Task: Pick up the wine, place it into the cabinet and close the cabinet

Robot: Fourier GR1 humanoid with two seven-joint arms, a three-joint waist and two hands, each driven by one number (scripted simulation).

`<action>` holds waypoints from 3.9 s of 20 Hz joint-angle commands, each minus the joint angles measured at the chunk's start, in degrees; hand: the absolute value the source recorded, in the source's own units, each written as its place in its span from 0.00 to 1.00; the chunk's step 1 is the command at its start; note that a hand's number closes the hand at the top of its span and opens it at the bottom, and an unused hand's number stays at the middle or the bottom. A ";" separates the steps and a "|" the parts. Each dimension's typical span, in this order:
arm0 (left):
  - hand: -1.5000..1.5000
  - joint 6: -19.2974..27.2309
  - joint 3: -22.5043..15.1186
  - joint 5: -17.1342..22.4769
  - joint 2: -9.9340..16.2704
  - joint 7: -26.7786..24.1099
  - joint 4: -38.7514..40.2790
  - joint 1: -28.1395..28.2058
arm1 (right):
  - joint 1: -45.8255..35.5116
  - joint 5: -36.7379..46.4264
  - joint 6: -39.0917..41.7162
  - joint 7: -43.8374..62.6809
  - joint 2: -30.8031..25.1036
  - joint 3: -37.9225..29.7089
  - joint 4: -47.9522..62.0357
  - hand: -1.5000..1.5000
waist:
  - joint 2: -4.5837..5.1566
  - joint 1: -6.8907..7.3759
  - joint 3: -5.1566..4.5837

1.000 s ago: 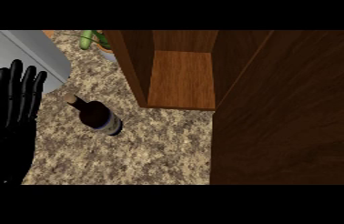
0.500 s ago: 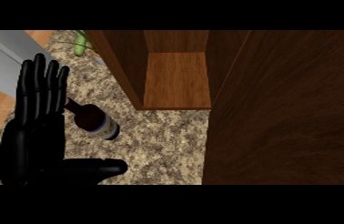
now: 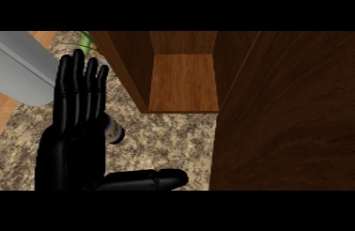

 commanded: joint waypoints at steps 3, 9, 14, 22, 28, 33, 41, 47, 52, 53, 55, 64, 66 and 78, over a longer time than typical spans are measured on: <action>0.00 7.66 -6.67 -7.44 -0.16 9.93 -2.28 -5.80 | -0.96 -0.91 -0.64 5.94 0.33 0.97 -5.61 0.00 | -0.04 0.11 0.02; 0.00 15.98 -13.65 -13.64 -0.16 14.64 2.42 -11.30 | -2.64 -0.27 -2.19 9.91 0.84 0.39 -7.05 0.00 | -0.09 0.01 0.02; 0.00 15.62 -6.98 -12.25 -0.16 19.59 4.16 -18.95 | -8.90 -0.40 -2.82 13.26 0.52 -0.18 -4.81 0.00 | 0.06 0.06 -0.01; 0.00 17.16 -11.45 -22.42 -0.16 24.04 -2.56 -9.41 | -6.79 -0.57 -2.75 12.49 1.16 -1.41 -5.51 0.00 | -0.10 0.36 0.02; 0.00 16.08 -2.25 -16.20 -0.15 22.97 -0.91 -9.83 | -5.56 -1.82 -1.62 13.44 0.83 -1.98 -7.12 0.00 | 0.02 0.00 0.01; 0.00 15.55 -2.30 -11.79 4.94 13.60 -6.33 1.93 | -7.30 0.66 -2.57 13.47 2.09 -0.19 -6.72 0.00 | 0.06 0.28 -0.06; 0.00 15.42 3.89 -7.61 6.08 9.20 -7.19 9.67 | -11.79 -0.44 -4.14 19.42 0.72 -2.66 -8.01 0.00 | 0.06 0.34 -0.06; 0.00 12.21 10.38 4.84 6.09 -1.83 -0.94 13.37 | -8.80 2.80 -3.78 16.76 3.04 0.93 -8.91 0.00 | 0.07 0.15 -0.08; 0.00 6.85 18.11 12.51 7.95 -5.81 1.09 15.98 | -8.78 0.81 -3.33 19.62 1.53 -0.29 -11.37 0.00 | 0.04 0.18 -0.07; 0.00 6.86 17.09 12.24 5.87 -8.35 6.73 13.47 | -11.91 5.31 -4.88 18.43 3.97 4.73 -7.48 0.00 | 0.10 0.20 -0.09; 0.00 4.54 18.28 15.37 5.39 -12.62 6.22 19.17 | -9.61 3.62 -4.81 20.42 2.85 2.82 -10.90 0.00 | 0.02 0.26 -0.07; 0.00 -7.02 28.61 26.06 7.10 -21.37 21.72 17.11 | -11.49 3.75 -4.17 18.84 3.72 0.96 -8.31 0.00 | 0.07 0.19 -0.05; 0.00 -7.93 27.71 25.78 4.96 -25.48 24.23 19.18 | -7.29 4.81 -3.25 16.73 4.50 2.94 -10.14 0.00 | 0.03 0.14 -0.03; 0.00 -19.14 33.42 29.99 3.07 -43.69 51.12 12.57 | -14.13 1.88 -3.74 20.42 4.05 -1.31 -7.80 0.00 | 0.12 0.09 -0.05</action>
